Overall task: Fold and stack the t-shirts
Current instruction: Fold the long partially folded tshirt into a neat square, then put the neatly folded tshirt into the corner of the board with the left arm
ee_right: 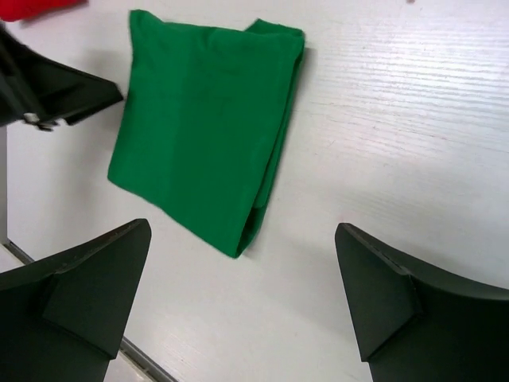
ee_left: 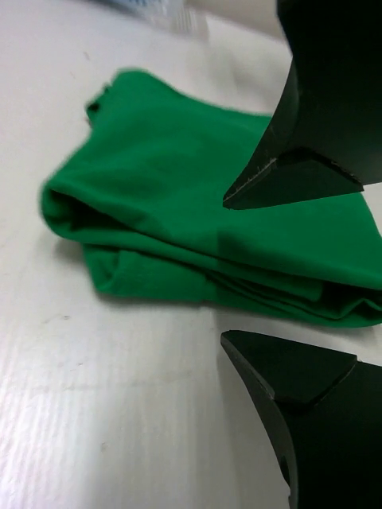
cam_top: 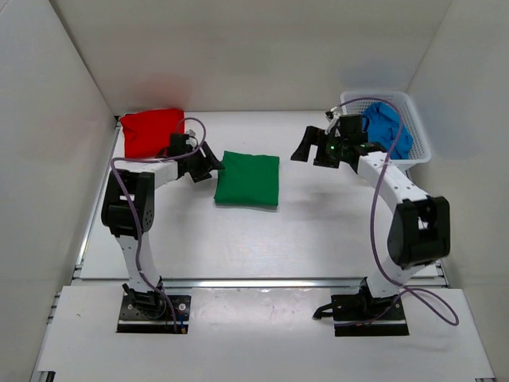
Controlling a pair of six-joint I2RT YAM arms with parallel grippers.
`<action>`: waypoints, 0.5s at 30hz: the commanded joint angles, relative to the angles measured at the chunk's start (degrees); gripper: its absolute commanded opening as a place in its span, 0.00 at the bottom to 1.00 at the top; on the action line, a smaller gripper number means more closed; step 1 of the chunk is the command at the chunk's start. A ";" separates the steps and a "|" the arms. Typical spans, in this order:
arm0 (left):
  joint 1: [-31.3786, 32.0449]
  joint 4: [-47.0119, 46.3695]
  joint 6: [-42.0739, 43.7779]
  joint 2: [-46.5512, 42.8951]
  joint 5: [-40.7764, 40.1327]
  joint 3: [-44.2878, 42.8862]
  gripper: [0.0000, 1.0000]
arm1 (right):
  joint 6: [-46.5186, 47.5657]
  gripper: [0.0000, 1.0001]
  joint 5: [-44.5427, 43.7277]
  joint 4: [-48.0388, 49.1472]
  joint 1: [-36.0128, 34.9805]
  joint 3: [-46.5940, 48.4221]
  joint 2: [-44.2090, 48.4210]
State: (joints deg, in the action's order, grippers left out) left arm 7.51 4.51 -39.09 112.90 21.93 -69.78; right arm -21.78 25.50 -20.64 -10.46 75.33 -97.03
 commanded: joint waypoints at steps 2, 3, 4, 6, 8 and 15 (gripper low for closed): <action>4.27 9.45 9.11 -2.61 -9.88 -1.93 0.74 | 2.71 0.99 -3.08 1.84 1.05 -3.08 10.52; 5.31 10.07 9.73 -1.90 -11.28 -2.90 0.81 | 2.62 0.99 -2.82 1.31 0.97 -3.87 11.07; 6.37 11.38 9.91 -0.77 -11.65 -4.30 0.87 | 2.19 0.99 -3.08 1.05 1.31 -4.05 13.08; 7.60 17.08 12.88 1.69 -13.75 -7.63 0.83 | 0.69 0.99 -1.51 -0.45 2.46 -3.96 14.85; 9.45 21.47 14.91 3.99 -17.60 -10.64 0.81 | 0.77 1.00 -1.68 -1.15 2.72 -3.35 17.13; 12.19 31.61 20.81 9.53 -22.56 -18.02 0.04 | -0.54 0.99 0.16 -1.76 4.30 -0.71 20.48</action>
State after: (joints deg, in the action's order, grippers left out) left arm 19.62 27.38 -22.55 120.92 3.36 -86.56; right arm -21.69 24.49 -22.20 -6.92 72.12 -78.48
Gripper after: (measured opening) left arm 0.135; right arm 0.992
